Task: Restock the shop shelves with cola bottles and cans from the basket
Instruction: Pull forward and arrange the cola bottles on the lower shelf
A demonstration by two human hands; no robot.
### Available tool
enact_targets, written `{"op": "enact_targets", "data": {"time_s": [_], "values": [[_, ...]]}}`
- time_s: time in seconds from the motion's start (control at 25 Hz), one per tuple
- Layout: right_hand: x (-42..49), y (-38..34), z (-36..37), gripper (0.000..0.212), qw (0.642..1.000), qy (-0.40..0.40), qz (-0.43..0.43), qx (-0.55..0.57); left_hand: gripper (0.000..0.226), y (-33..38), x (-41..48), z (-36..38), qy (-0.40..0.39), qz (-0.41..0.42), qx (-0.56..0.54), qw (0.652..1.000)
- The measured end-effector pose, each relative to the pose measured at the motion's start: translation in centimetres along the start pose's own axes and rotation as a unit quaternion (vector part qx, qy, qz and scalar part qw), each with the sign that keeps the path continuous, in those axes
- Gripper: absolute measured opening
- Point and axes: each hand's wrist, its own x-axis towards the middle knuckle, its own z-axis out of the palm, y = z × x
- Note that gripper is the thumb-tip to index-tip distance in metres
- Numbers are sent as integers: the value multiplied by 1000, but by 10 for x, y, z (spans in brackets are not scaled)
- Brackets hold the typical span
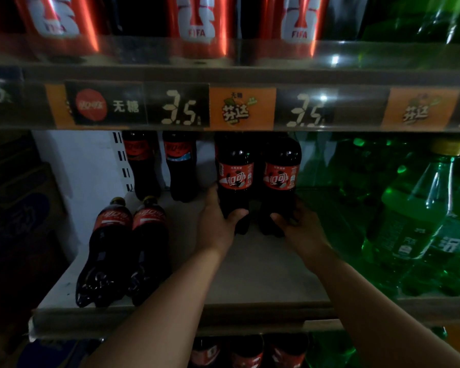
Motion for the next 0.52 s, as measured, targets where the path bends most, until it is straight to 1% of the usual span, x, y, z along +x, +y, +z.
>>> {"op": "enact_targets", "data": {"time_s": [0.04, 0.12, 0.16, 0.24, 0.28, 0.32, 0.36, 0.44, 0.52], "values": [[-6, -5, 0, 59, 1000, 2, 2, 8, 77, 6, -2, -2, 0, -3, 0, 1000], [-27, -24, 2, 63, 999, 45, -2, 21, 83, 27, -10, -10, 12, -3, -7, 1000], [-40, -32, 2, 61, 996, 79, -15, 31, 80, 38, -16, -15, 16, 10, -14, 1000], [-67, -53, 7, 47, 987, 139, -68, 37, 67, 60, -32, -37, 22, 38, -13, 999], [-78, -68, 15, 40, 984, 150, -88, 31, 59, 68, -40, -58, 21, 44, 4, 999], [-84, -77, 23, 36, 985, 141, -95, 22, 52, 76, -48, -77, 18, 50, 21, 998], [-89, -86, 30, 33, 989, 117, -94, 15, 46, 79, -52, -96, 19, 51, 42, 998], [-91, -100, 59, 30, 997, 36, -61, -19, 41, 76, -55, -143, 45, 43, 83, 995], [-94, -111, 94, 30, 997, -45, -12, -65, 43, 65, -55, -185, 81, -4, 120, 989]]}}
